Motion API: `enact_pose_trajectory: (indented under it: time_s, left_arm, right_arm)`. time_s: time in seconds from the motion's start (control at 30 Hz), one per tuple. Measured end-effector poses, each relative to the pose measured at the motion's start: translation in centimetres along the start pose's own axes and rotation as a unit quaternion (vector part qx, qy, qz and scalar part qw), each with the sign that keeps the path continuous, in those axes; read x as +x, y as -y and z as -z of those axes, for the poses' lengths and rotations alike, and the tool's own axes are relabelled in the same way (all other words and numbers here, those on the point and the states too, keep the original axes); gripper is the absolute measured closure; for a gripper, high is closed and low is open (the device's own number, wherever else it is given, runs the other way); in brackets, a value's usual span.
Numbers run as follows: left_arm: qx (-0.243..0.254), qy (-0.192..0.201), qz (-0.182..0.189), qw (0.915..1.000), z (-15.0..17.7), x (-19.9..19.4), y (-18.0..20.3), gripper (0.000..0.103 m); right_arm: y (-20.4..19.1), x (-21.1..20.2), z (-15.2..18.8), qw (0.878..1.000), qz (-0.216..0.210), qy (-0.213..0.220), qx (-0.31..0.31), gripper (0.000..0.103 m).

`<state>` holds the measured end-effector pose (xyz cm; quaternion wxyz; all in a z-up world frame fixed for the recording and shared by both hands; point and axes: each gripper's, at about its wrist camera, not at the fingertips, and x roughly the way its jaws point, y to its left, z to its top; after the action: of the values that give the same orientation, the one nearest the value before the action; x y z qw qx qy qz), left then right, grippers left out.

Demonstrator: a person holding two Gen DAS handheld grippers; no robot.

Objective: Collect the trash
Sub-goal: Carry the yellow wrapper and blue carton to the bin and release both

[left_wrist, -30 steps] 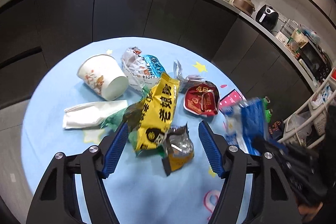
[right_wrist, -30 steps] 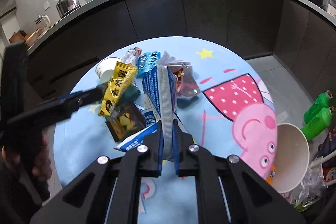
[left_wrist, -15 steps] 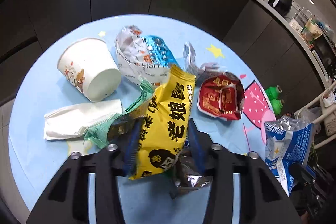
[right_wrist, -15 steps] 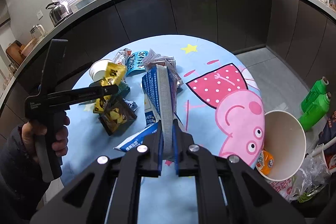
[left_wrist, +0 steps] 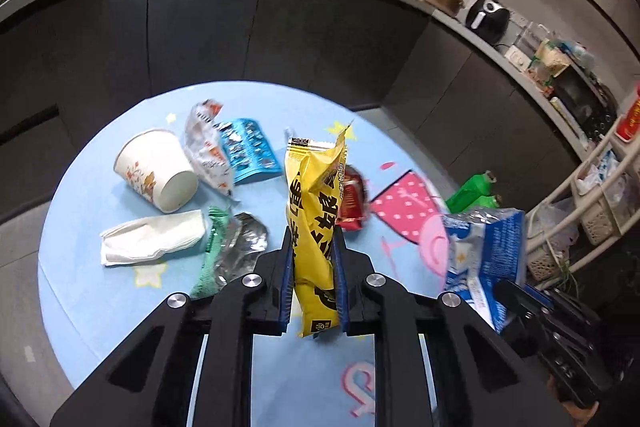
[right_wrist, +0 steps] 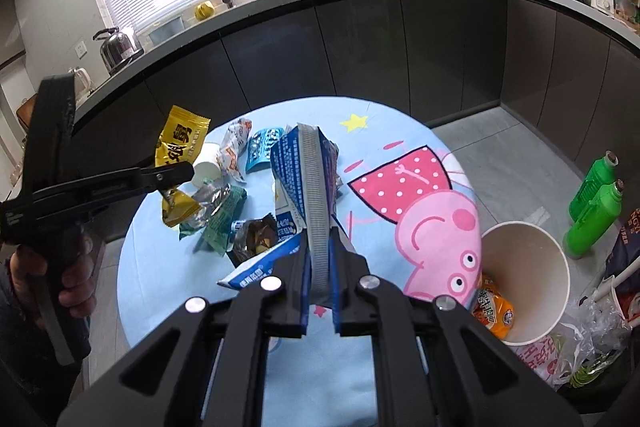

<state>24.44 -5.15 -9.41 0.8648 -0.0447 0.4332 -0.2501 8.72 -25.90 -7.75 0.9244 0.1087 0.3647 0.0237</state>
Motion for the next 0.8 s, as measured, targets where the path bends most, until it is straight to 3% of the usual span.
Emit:
enact_pose_trajectory:
  time_s: [0.4, 0.8]
  left_arm:
    - [0.077, 0.013, 0.068, 0.9947, 0.4, -2.7, 9.9, 0.087]
    - [0.138, -0.034, 0.136, 0.9805, 1.8, 2.8, 19.5, 0.087]
  right_arm:
    - [4.2, -4.8, 0.7, 0.998, 0.033, 0.042, 0.045, 0.093]
    - [14.1, -7.3, 3.7, 0.984, 0.094, 0.053, 0.141, 0.093]
